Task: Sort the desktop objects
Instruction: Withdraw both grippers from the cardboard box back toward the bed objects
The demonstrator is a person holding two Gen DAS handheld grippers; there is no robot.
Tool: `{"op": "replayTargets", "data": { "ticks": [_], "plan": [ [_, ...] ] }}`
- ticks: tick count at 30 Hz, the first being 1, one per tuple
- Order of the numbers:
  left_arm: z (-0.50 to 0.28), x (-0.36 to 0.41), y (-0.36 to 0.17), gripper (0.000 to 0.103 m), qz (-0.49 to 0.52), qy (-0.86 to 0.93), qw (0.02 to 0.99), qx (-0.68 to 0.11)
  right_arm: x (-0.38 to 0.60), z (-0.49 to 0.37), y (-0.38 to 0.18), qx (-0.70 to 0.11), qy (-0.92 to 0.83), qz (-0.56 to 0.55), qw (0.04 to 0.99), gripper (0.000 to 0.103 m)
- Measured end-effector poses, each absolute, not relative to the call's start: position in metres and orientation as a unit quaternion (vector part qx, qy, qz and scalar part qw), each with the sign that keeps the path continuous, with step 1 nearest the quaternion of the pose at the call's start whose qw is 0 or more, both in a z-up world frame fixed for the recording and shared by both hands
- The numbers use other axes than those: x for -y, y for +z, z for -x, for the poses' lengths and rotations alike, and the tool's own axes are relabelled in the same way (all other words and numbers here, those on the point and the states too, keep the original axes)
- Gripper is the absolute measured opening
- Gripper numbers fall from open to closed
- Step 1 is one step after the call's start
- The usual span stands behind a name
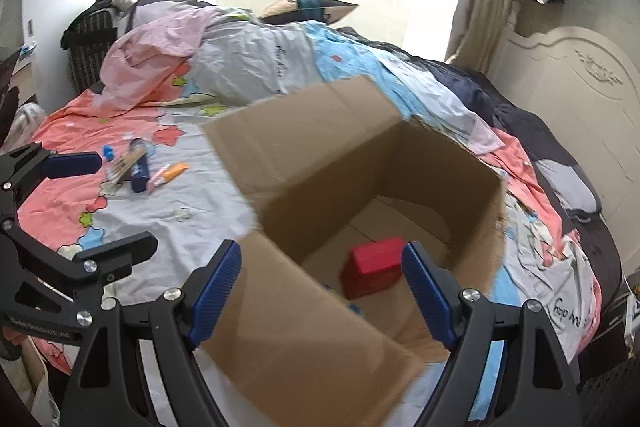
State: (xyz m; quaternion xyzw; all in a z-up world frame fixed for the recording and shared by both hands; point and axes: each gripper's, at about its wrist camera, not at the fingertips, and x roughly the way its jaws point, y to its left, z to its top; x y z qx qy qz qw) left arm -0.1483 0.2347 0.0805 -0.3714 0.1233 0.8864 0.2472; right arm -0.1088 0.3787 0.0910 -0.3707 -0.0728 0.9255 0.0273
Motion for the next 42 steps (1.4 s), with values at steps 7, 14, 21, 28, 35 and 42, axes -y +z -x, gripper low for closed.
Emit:
{"op": "replayTargets", "data": {
  "ticks": [7, 14, 21, 28, 35, 42],
  "plan": [
    [0.157, -0.18, 0.068, 0.103, 0.381, 0.894, 0.209, -0.11, -0.332, 0.119, 0.086, 0.092, 0.926, 0.366, -0.004, 0.08],
    [0.162, -0.131, 0.054, 0.103, 0.39, 0.899, 0.176, -0.095, -0.291, 0.131, 0.075, 0.107, 0.924, 0.367, -0.03, 0.08],
    [0.177, -0.093, 0.039, 0.103, 0.399, 0.902, 0.141, -0.087, -0.262, 0.155, 0.056, 0.106, 0.915, 0.385, -0.052, 0.08],
    [0.188, -0.067, 0.02, 0.103, 0.397, 0.904, 0.116, -0.107, -0.24, 0.184, 0.036, 0.097, 0.907, 0.402, -0.074, 0.08],
    [0.207, -0.056, 0.003, 0.103, 0.4, 0.901, 0.092, -0.138, -0.225, 0.211, 0.015, 0.096, 0.9, 0.419, -0.079, 0.08],
    [0.234, -0.052, -0.012, 0.103, 0.409, 0.896, 0.088, -0.152, -0.219, 0.233, 0.0, 0.098, 0.895, 0.428, -0.084, 0.08]
  ]
}}
